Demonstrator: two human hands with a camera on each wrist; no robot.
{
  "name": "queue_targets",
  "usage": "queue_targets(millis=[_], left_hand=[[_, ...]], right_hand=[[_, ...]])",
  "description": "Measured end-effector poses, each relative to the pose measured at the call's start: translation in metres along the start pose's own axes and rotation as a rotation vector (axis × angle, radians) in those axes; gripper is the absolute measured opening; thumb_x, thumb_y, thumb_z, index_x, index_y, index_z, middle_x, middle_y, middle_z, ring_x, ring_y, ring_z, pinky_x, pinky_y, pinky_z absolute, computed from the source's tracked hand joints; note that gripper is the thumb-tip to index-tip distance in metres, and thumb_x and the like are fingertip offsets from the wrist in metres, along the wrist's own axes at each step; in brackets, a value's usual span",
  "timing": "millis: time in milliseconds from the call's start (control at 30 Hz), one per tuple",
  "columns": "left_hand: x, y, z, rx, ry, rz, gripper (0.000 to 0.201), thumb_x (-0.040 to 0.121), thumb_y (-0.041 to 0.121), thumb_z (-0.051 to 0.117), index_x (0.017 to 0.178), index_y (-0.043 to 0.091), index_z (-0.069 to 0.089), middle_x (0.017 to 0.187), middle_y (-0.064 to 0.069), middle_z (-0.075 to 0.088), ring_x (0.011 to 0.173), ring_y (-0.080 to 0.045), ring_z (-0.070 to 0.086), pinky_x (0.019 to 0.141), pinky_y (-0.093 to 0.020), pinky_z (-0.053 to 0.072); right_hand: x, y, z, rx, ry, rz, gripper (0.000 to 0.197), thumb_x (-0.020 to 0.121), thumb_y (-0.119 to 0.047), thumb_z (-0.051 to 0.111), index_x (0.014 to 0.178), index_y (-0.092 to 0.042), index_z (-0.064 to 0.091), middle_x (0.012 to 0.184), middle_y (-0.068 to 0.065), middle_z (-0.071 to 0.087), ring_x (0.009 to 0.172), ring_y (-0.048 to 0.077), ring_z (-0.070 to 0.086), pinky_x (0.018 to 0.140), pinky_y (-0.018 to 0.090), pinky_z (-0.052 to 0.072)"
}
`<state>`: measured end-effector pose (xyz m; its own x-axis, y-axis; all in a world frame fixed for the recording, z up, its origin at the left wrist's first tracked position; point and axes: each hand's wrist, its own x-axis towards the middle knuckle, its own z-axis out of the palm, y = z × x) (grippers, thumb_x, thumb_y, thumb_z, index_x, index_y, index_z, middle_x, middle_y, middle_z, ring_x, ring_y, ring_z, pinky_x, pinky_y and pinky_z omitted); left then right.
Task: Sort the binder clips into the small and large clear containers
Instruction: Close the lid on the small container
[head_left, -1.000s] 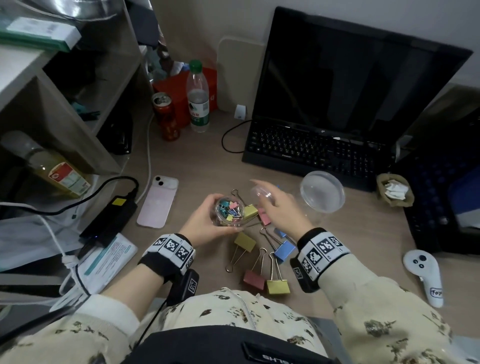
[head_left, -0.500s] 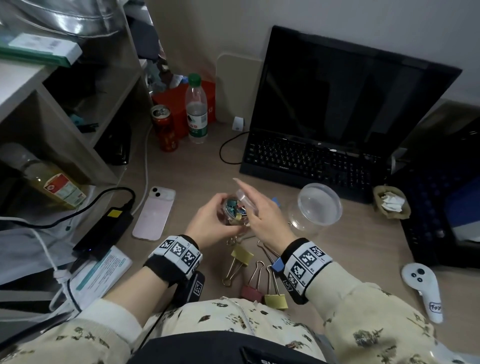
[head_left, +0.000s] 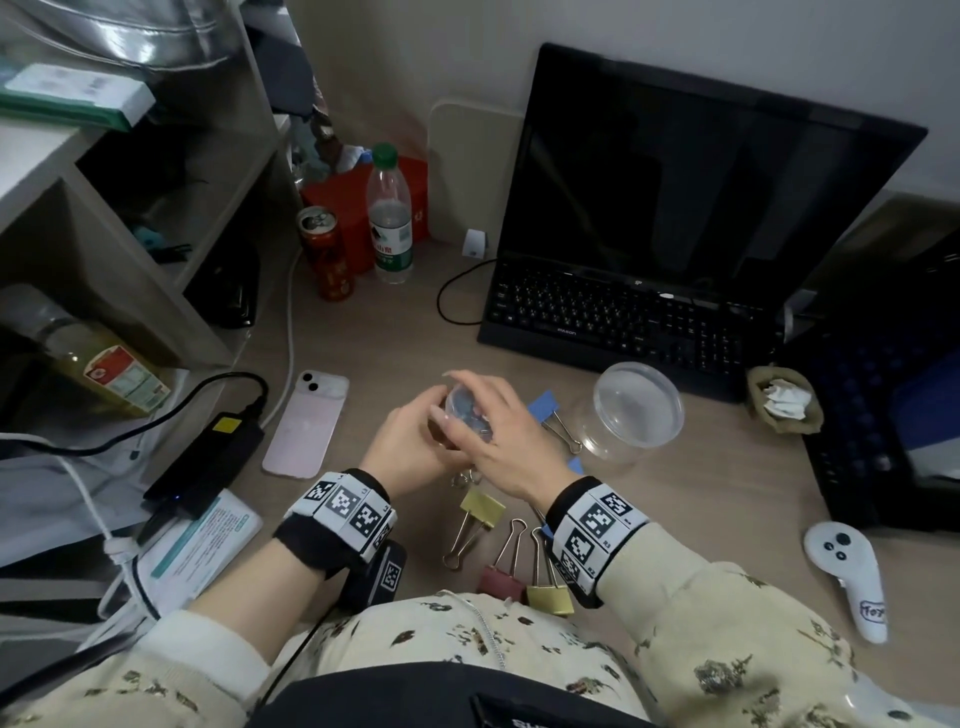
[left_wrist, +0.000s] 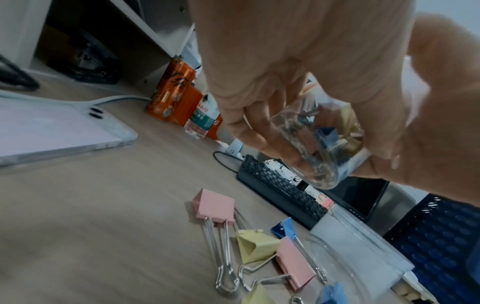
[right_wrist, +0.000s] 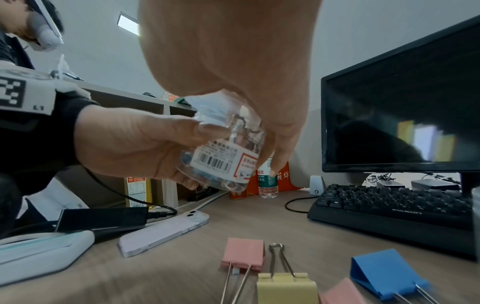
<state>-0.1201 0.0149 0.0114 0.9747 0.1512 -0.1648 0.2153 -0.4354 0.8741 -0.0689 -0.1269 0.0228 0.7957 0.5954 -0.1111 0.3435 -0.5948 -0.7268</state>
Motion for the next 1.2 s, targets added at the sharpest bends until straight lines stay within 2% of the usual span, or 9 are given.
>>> queue_targets(millis=[167,267,367,467,567,667,800,967,1200], left_hand=[[-0.004,0.016,-0.009,-0.015,0.015,0.044,0.045,0.053,0.031,0.076,0.091,0.046,0.056,0.085,0.015,0.069,0.079,0.001,0.064,0.069,-0.017,0.05],[-0.003,0.019,-0.015,-0.052,-0.015,0.069,0.043,0.059,0.014,0.082,0.094,0.034,0.064,0.083,0.009,0.07,0.075,-0.001,0.063,0.064,-0.013,0.047],[-0.001,0.023,-0.025,-0.132,-0.086,0.075,0.041,0.061,0.005,0.083,0.095,0.023,0.068,0.085,0.003,0.072,0.077,-0.005,0.065,0.068,-0.019,0.051],[0.001,0.032,-0.038,-0.218,-0.189,0.077,0.038,0.062,-0.002,0.084,0.089,0.019,0.067,0.082,0.006,0.072,0.076,-0.003,0.065,0.066,-0.017,0.05],[0.002,0.041,-0.047,-0.229,-0.268,0.104,0.039,0.055,0.017,0.082,0.09,0.024,0.067,0.083,0.011,0.072,0.078,-0.001,0.066,0.068,-0.014,0.049],[0.002,0.043,-0.05,-0.239,-0.296,0.116,0.039,0.053,0.023,0.076,0.091,0.025,0.066,0.081,0.012,0.072,0.078,-0.001,0.066,0.068,-0.014,0.049],[0.009,0.041,-0.045,-0.134,-0.2,0.154,0.04,0.058,0.016,0.083,0.092,0.03,0.066,0.085,0.013,0.071,0.078,-0.002,0.065,0.068,-0.019,0.049],[0.015,0.044,-0.034,0.068,-0.071,0.206,0.042,0.064,0.022,0.076,0.103,0.032,0.064,0.088,0.011,0.069,0.082,-0.009,0.064,0.073,-0.037,0.054],[0.022,0.041,-0.024,0.263,-0.048,0.191,0.05,0.062,0.039,0.069,0.111,0.04,0.056,0.09,0.017,0.067,0.085,-0.006,0.062,0.073,-0.037,0.053]], right_hand=[[-0.001,-0.007,-0.007,0.057,-0.001,-0.001,0.055,0.092,-0.059,0.043,0.142,-0.039,0.036,0.132,-0.01,0.043,0.118,0.009,0.048,0.099,0.034,0.045],[-0.001,-0.011,-0.01,0.096,-0.003,-0.045,0.053,0.093,-0.056,0.045,0.142,-0.039,0.037,0.133,-0.013,0.042,0.12,0.005,0.046,0.102,0.034,0.044],[0.001,-0.017,-0.017,0.091,-0.011,-0.103,0.055,0.091,-0.055,0.048,0.142,-0.036,0.041,0.138,-0.013,0.043,0.126,0.003,0.042,0.107,0.032,0.039],[0.003,-0.021,-0.026,0.149,-0.022,-0.204,0.055,0.087,-0.053,0.05,0.139,-0.032,0.048,0.14,-0.014,0.047,0.131,-0.001,0.039,0.11,0.029,0.035],[0.003,-0.024,-0.032,0.205,-0.033,-0.335,0.047,0.09,-0.027,0.063,0.136,-0.023,0.054,0.14,-0.008,0.051,0.134,0.004,0.04,0.112,0.035,0.036],[0.002,-0.025,-0.036,0.201,-0.049,-0.377,0.047,0.09,-0.025,0.062,0.136,-0.021,0.055,0.141,-0.008,0.05,0.134,0.006,0.041,0.111,0.036,0.037],[0.005,-0.025,-0.032,0.067,0.022,-0.239,0.049,0.092,-0.047,0.051,0.139,-0.034,0.044,0.141,-0.015,0.042,0.129,0.001,0.041,0.105,0.039,0.042],[0.002,-0.025,-0.013,0.104,0.114,0.025,0.05,0.092,-0.056,0.045,0.138,-0.046,0.027,0.128,-0.009,0.036,0.107,0.016,0.055,0.092,0.04,0.051],[0.004,-0.007,0.003,0.216,0.228,0.08,0.057,0.091,-0.056,0.05,0.141,-0.037,0.031,0.126,-0.006,0.037,0.103,-0.004,0.046,0.083,0.004,0.034]])
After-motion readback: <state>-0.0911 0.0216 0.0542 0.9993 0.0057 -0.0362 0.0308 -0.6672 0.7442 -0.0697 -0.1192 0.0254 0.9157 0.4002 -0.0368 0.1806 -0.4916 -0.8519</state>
